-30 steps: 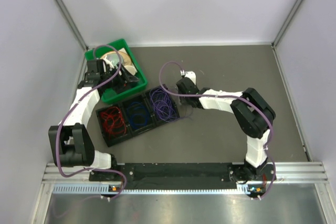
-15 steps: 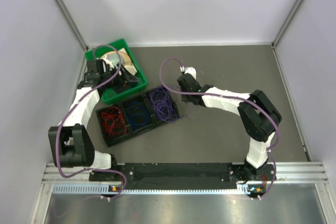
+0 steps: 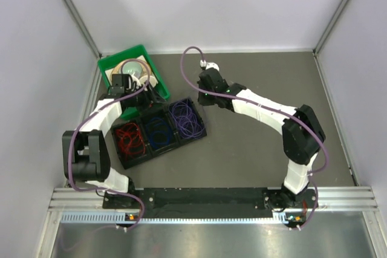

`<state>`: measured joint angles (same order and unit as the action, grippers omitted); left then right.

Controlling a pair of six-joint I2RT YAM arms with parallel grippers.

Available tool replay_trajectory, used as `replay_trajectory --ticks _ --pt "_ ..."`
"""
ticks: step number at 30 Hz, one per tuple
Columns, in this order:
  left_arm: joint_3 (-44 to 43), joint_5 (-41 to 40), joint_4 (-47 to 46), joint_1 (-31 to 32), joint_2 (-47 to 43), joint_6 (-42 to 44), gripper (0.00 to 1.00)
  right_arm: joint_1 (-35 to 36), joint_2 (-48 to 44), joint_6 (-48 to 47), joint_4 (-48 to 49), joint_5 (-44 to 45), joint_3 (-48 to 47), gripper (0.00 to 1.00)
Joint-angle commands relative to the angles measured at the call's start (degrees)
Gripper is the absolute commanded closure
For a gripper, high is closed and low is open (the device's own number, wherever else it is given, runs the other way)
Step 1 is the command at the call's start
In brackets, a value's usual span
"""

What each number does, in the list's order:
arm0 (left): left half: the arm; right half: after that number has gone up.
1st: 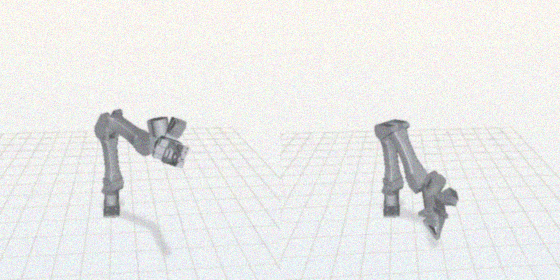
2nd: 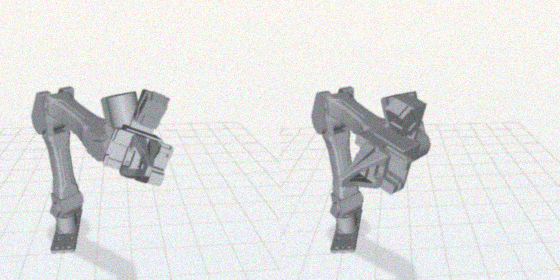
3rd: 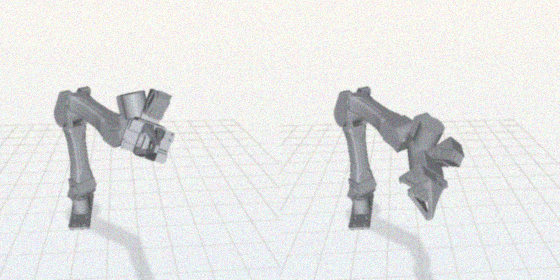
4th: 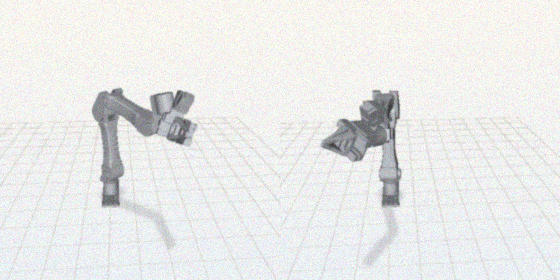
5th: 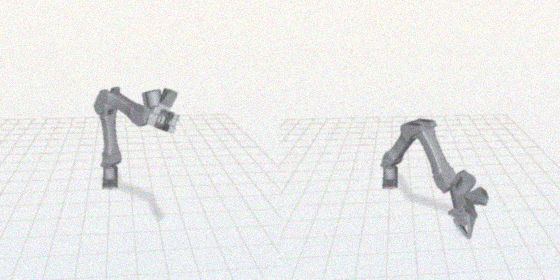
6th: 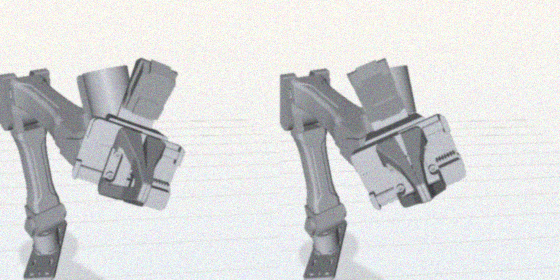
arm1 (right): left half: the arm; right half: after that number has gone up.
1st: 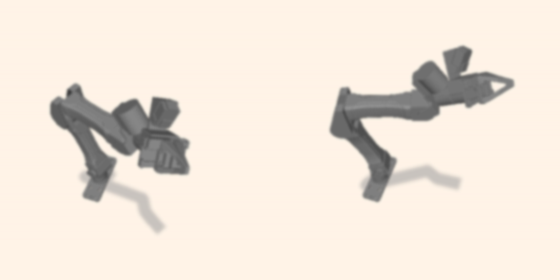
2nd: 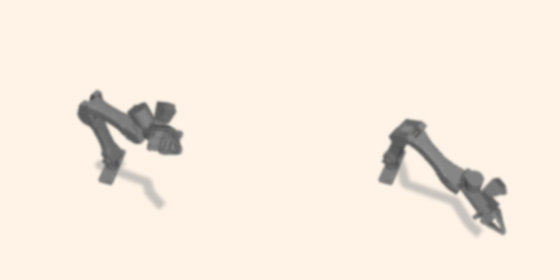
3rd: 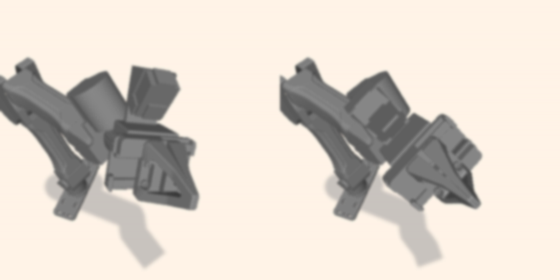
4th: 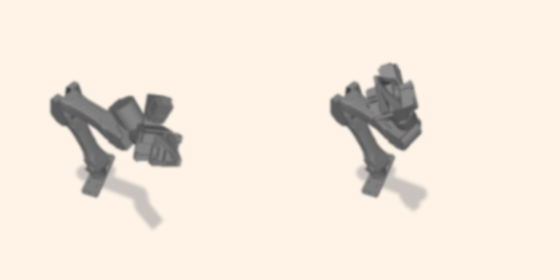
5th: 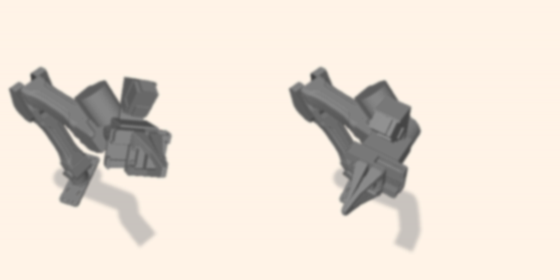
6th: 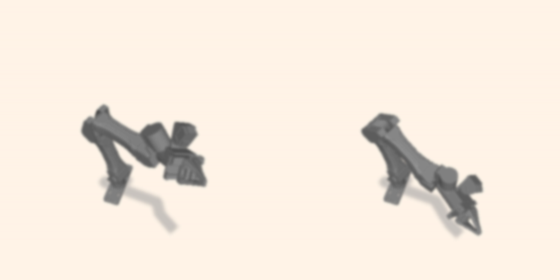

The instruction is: Untangle the cables

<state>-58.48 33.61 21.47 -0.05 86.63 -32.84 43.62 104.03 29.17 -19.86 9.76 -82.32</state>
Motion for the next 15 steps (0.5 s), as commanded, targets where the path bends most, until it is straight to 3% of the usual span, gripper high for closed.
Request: replay_trajectory --ticks 1,8,15 --pt "0.2 -1.9 -2.7 -0.2 -0.8 -0.4 0.3 2.8 1.1 4.7 0.7 -2.5 -5.7 1.0" --pt "0.6 -2.8 -4.4 -0.1 -1.1 -2.0 0.3 5.7 5.5 9.1 -3.3 -1.3 -12.2 1.0" --pt "1.3 -1.0 -4.4 -0.2 -0.9 -0.9 0.3 5.5 0.5 9.1 -4.3 8.3 -5.2 1.0"
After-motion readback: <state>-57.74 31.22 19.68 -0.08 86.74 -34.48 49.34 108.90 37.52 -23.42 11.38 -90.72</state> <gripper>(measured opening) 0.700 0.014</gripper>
